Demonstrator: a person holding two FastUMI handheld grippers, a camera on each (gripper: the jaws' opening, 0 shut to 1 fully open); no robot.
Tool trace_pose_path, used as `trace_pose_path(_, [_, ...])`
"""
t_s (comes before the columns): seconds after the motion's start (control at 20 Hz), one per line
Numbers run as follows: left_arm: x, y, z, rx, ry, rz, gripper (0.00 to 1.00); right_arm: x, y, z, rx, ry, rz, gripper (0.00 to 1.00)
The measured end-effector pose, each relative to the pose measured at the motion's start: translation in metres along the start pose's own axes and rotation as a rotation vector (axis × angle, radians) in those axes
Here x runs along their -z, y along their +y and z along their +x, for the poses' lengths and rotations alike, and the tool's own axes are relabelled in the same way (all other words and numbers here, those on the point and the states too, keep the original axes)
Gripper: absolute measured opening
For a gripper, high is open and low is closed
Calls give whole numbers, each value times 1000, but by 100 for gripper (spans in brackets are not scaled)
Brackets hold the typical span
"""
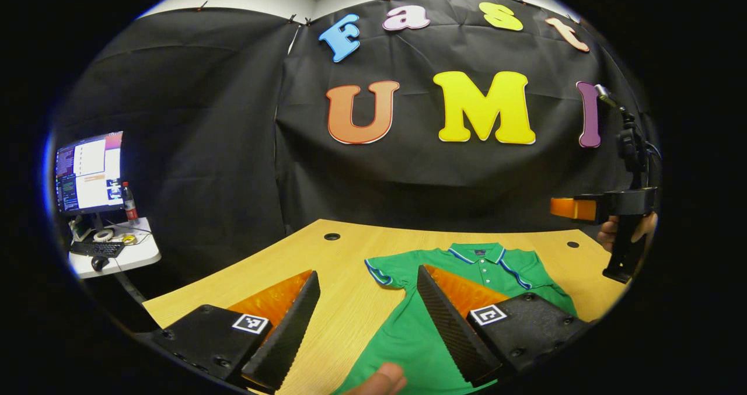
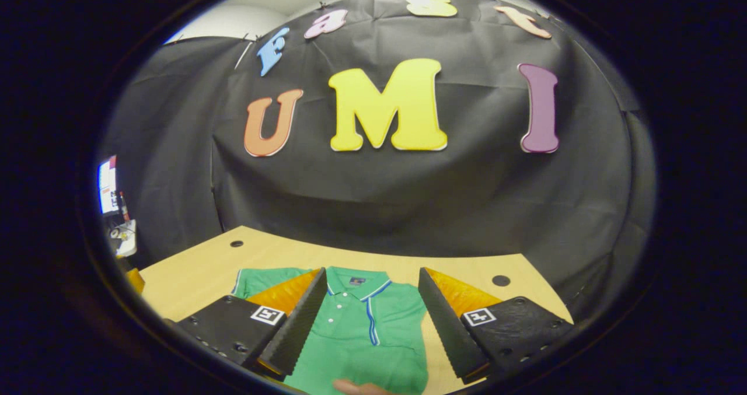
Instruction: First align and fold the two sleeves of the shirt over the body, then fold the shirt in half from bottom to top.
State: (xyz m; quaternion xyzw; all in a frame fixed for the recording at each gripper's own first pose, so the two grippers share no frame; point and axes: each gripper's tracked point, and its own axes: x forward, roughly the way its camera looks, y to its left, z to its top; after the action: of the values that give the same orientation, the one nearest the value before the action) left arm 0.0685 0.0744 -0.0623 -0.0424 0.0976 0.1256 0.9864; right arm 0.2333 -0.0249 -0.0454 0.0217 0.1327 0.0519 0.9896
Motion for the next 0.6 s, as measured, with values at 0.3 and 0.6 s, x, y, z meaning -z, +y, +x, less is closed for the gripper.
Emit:
trace_pose_path(0.3, [-22,1,71,-13,21,-45,100,1,-35,-94,33,-123,-50,95])
trace_pose_path(0.6, [42,5,191,-60,158,-26,100,41,-52,-150,-4,-158,-96,94])
